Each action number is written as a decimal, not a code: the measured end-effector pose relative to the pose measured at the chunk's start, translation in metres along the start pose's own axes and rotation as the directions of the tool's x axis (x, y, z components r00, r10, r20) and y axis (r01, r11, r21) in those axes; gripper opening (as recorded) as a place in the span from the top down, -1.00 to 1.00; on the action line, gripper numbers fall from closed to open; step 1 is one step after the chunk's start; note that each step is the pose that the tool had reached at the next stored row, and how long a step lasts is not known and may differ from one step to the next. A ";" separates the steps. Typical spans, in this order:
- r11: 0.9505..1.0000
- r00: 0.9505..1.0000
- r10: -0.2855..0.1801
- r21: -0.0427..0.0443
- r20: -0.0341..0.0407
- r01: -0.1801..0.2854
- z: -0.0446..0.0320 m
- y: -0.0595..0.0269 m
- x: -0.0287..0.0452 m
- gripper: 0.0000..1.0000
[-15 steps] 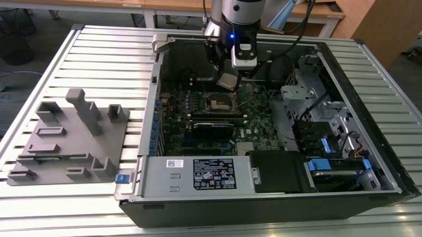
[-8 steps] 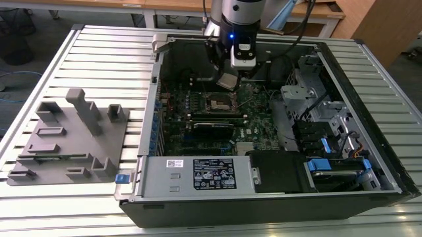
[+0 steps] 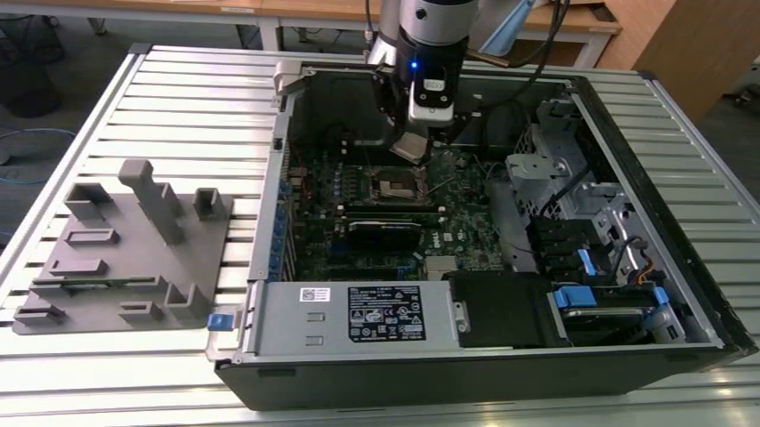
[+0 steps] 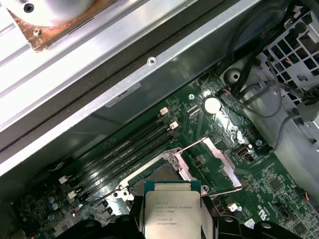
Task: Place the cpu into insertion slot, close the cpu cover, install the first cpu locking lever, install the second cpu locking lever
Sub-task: 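Place the cpu into insertion slot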
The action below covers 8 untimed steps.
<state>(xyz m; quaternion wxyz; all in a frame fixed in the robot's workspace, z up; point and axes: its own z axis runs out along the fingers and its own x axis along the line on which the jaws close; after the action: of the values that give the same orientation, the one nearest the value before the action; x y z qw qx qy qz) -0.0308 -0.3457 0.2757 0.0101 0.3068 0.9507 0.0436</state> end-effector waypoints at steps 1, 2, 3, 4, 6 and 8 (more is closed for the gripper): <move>1.000 1.000 0.000 0.000 0.000 0.000 0.0000 0.0000 0.0000 -0.08; 1.000 1.000 0.000 0.000 0.000 0.000 0.0000 0.0000 0.0000 -0.08; 1.000 1.000 0.000 0.000 0.000 0.000 0.0000 0.0000 0.0000 -0.08; 1.000 1.000 0.000 0.000 0.000 0.000 0.0000 0.0000 0.0000 -0.08; 1.000 1.000 0.001 0.000 0.000 -0.001 0.0000 0.0000 0.0000 -0.08; 1.000 1.000 0.001 0.000 0.000 -0.001 0.0000 0.0000 0.0000 -0.08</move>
<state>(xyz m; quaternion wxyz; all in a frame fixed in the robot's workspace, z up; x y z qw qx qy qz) -0.0308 -0.3457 0.2757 0.0101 0.3072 0.9506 0.0436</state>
